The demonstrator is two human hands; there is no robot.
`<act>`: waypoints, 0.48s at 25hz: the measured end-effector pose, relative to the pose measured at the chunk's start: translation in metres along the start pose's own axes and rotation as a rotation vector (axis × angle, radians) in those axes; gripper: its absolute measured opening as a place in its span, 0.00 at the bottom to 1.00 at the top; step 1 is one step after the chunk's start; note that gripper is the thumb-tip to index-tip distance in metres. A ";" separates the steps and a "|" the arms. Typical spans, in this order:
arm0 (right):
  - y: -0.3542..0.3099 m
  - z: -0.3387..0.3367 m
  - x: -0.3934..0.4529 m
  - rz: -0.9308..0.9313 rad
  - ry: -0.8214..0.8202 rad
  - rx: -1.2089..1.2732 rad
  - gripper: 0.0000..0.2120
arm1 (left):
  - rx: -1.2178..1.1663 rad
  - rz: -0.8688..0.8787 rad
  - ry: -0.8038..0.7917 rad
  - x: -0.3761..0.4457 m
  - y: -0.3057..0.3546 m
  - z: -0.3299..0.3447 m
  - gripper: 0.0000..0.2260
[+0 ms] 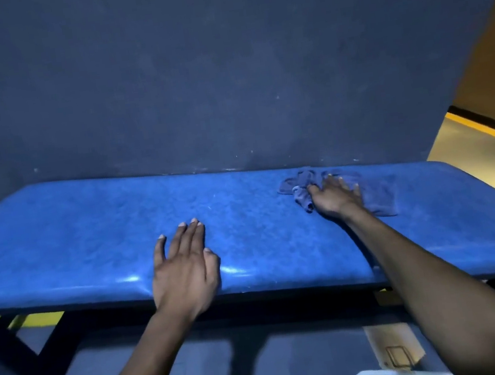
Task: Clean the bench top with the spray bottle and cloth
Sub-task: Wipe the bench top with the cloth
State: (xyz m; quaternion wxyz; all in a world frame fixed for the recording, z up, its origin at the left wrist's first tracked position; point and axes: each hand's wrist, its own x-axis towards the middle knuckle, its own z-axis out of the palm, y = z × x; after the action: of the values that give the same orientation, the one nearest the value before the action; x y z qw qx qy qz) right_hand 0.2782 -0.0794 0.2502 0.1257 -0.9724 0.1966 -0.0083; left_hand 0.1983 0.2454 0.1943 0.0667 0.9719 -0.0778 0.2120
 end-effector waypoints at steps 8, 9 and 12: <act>-0.105 0.032 -0.088 -0.585 -0.149 0.022 0.29 | 0.028 0.012 -0.016 0.002 0.000 -0.002 0.28; -0.097 0.032 -0.104 -0.632 -0.146 0.037 0.29 | 0.025 0.018 -0.019 0.001 -0.001 -0.002 0.28; -0.053 0.026 -0.138 -0.700 -0.113 0.078 0.28 | 0.026 0.026 -0.003 0.001 -0.002 -0.003 0.28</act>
State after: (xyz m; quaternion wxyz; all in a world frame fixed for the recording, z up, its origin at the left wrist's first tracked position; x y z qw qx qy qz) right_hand 0.1731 0.0272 0.2426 0.1630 -0.9741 -0.1564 -0.0047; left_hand 0.1982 0.2473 0.1977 0.0509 0.9718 -0.0879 0.2126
